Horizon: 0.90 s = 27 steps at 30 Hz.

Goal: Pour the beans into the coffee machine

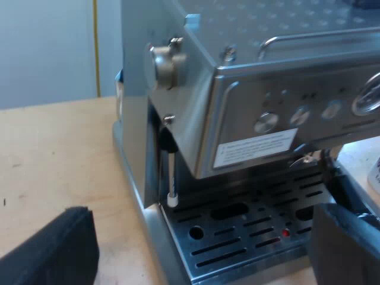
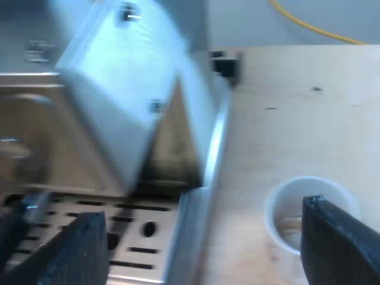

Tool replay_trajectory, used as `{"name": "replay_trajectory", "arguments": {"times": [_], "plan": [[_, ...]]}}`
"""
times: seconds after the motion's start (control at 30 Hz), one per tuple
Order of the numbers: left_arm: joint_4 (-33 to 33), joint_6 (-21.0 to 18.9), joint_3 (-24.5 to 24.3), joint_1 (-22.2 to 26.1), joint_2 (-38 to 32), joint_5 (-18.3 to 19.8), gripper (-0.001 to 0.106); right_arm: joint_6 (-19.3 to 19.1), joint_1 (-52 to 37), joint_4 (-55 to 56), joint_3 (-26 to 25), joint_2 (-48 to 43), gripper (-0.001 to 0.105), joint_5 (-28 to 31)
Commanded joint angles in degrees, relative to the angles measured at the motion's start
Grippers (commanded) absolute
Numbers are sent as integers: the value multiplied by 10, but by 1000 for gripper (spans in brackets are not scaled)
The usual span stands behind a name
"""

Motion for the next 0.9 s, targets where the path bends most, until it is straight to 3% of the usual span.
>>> {"name": "replay_trajectory", "arguments": {"times": [0.03,0.17,0.33,0.9], "plan": [[3,-5,-4,-3,-12,5,105,-16,-25,1,-6,-5,68,0],[3,-5,-4,-3,-23,5,105,-23,-48,1,-6,-6,68,0],[13,-2,-4,-3,-42,5,105,-67,-66,15,-6,-21,68,0],[81,14,-4,-3,-130,5,105,-59,-66,45,-6,-136,68,38]]}}
